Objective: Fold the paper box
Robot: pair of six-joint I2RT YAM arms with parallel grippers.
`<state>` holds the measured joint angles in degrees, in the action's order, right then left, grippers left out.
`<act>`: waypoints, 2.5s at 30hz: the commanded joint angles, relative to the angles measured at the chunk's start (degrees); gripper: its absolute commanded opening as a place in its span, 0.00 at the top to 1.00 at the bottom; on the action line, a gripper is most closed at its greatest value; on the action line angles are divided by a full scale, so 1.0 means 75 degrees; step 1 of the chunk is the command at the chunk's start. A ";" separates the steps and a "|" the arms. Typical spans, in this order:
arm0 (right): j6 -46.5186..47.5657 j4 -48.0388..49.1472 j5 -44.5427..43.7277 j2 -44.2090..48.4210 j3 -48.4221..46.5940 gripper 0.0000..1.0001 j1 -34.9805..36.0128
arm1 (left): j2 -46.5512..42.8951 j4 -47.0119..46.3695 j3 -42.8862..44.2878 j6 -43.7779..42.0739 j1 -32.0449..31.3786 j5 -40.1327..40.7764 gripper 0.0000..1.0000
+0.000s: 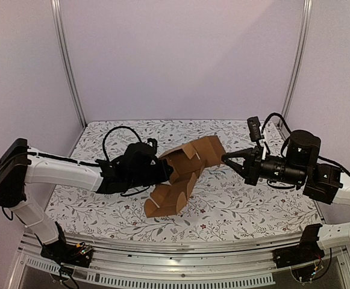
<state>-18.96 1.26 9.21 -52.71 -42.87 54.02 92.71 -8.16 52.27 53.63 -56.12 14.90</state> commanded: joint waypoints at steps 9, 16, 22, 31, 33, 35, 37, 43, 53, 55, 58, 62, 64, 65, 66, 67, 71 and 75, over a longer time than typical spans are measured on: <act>0.0490 0.2619 0.0216 -0.0158 0.1256 1.00 0.0078 | -0.0250 -0.1672 -0.0561 0.1199 0.0546 -0.1656 1.00; 0.0680 0.3435 0.0065 -0.1061 0.0810 1.00 0.0098 | -0.0119 -0.2172 -0.0582 0.1486 0.0545 -0.2254 1.00; 0.0700 0.3852 -0.0010 -0.1589 0.0541 1.00 0.0094 | -0.0021 -0.2433 -0.0556 0.1569 0.0531 -0.2564 1.00; 0.0761 0.3851 -0.0356 -0.2056 0.0361 1.00 0.0094 | 0.0000 -0.2683 -0.0545 0.1509 0.0501 -0.2831 1.00; 0.0725 0.3858 -0.0398 -0.2171 0.0332 1.00 0.0097 | 0.0023 -0.2701 -0.0514 0.1481 0.0487 -0.2890 1.00; 0.0664 0.3852 -0.0425 -0.2265 0.0317 1.00 0.0095 | 0.0050 -0.2725 -0.0465 0.1448 0.0475 -0.2946 1.00; 0.0620 0.3800 -0.0464 -0.2370 0.0292 1.00 0.0100 | 0.0061 -0.2658 -0.0380 0.1366 0.0444 -0.2998 1.00; 0.0592 0.3176 -0.0649 -0.2509 0.0133 1.00 0.0110 | -0.0042 -0.1802 0.0000 0.0569 0.0241 -0.2570 1.00; 0.0823 0.1559 -0.0957 -0.2601 -0.0271 1.00 0.0108 | -0.0170 -0.1096 0.0374 -0.0271 0.0170 -0.2294 1.00; 0.0868 0.1495 -0.0909 -0.2434 -0.0320 1.00 0.0110 | -0.0184 -0.1005 0.0378 -0.0325 0.0166 -0.2183 1.00; 0.0892 0.1288 -0.0672 -0.2071 -0.0430 0.96 0.0107 | -0.0182 -0.0791 0.0378 -0.0427 0.0170 -0.2014 1.00; 0.1072 0.0607 -0.0419 -0.1553 -0.0642 0.84 0.0107 | -0.0277 -0.0588 0.0297 -0.0678 0.0177 -0.1376 1.00; 0.1261 0.0109 -0.0343 -0.1368 -0.0749 0.79 0.0110 | -0.0342 -0.0587 0.0232 -0.0833 0.0192 -0.1119 1.00; 0.1401 -0.0115 -0.0223 -0.1308 -0.0803 0.74 0.0108 | -0.0383 -0.0565 0.0210 -0.0943 0.0196 -0.0964 1.00; 0.1499 -0.0439 -0.0064 -0.1221 -0.0854 0.71 0.0101 | -0.0422 -0.0536 0.0203 -0.1055 0.0213 -0.0837 1.00; 0.1638 -0.0723 0.0052 -0.1152 -0.0907 0.67 0.0106 | -0.0446 -0.0521 0.0203 -0.1173 0.0241 -0.0747 1.00; 0.2047 -0.1735 0.0401 -0.0697 -0.1217 0.56 0.0101 | -0.0535 -0.0439 0.0212 -0.1508 0.0433 -0.0656 1.00; 0.2266 -0.2988 0.0547 -0.0461 -0.1858 0.51 0.0107 | -0.0646 -0.0411 0.0191 -0.2044 0.0548 -0.0670 1.00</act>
<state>-5.43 -10.83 10.87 -58.46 -51.62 54.70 89.10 -14.63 54.35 45.28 -53.15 8.58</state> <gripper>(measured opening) 0.480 0.026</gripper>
